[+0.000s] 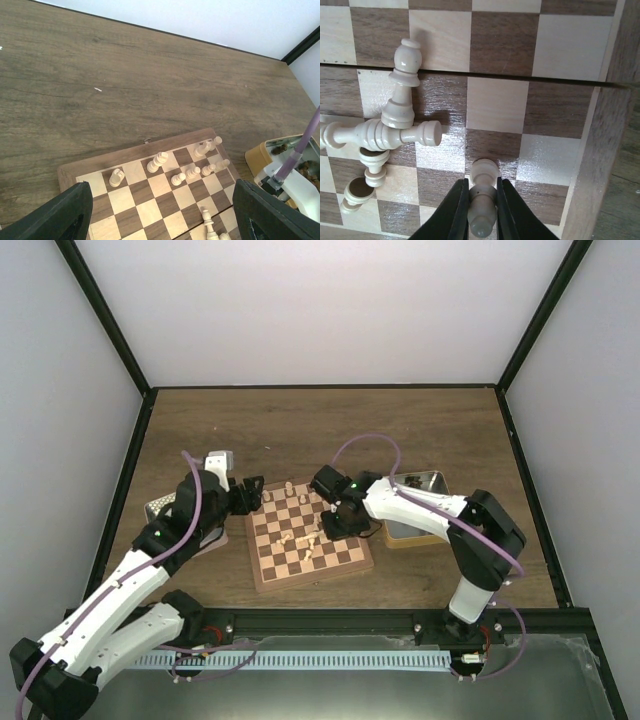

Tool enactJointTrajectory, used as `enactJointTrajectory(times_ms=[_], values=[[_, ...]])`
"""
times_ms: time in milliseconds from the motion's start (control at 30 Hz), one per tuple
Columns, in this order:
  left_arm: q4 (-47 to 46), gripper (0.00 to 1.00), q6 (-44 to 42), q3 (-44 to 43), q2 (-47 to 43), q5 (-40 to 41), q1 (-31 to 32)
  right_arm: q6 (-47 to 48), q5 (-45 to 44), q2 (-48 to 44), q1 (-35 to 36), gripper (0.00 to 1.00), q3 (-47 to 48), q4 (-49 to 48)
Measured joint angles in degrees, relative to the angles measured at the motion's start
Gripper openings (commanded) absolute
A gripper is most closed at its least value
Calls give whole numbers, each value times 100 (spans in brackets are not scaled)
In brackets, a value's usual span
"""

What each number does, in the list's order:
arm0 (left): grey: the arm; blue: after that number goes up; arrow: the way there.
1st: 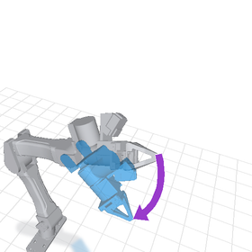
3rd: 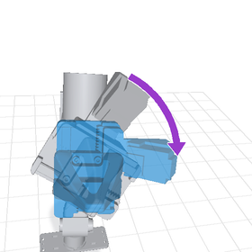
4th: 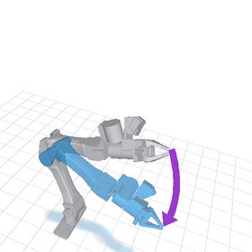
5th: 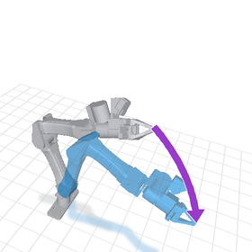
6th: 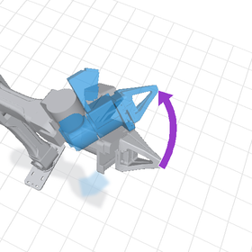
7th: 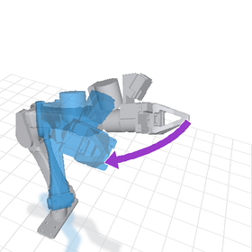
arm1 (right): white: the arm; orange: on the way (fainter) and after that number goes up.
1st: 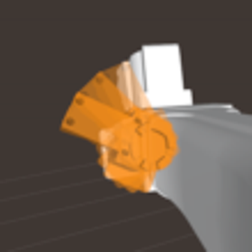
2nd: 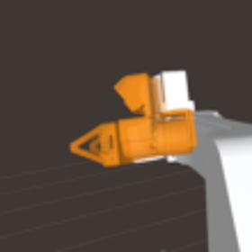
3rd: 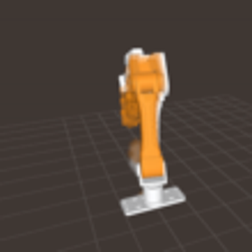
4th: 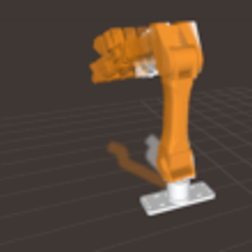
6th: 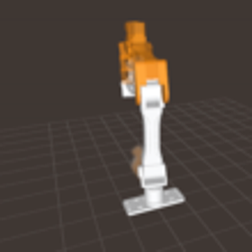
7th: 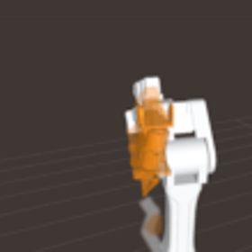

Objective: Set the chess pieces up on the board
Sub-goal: Pick up the chess piece from the chessboard, then place the chess piece on the chessboard.

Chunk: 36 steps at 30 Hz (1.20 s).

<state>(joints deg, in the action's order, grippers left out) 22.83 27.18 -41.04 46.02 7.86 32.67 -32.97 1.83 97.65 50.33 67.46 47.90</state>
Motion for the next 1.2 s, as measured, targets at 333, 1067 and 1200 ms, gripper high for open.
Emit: enactJointTrajectory(times_ms=[333, 1067, 1200], values=[[0, 79, 2, 0, -15, 4, -42, 127, -629, 103, -15, 10, 966, 61], [7, 79, 4, 2, -76, 131, -55, 874, -774, 2181, -490, 12, 2959, -354], [7, 79, 4, 2, -76, 131, -55, 914, -758, 2256, -487, 14, 3077, -356]])
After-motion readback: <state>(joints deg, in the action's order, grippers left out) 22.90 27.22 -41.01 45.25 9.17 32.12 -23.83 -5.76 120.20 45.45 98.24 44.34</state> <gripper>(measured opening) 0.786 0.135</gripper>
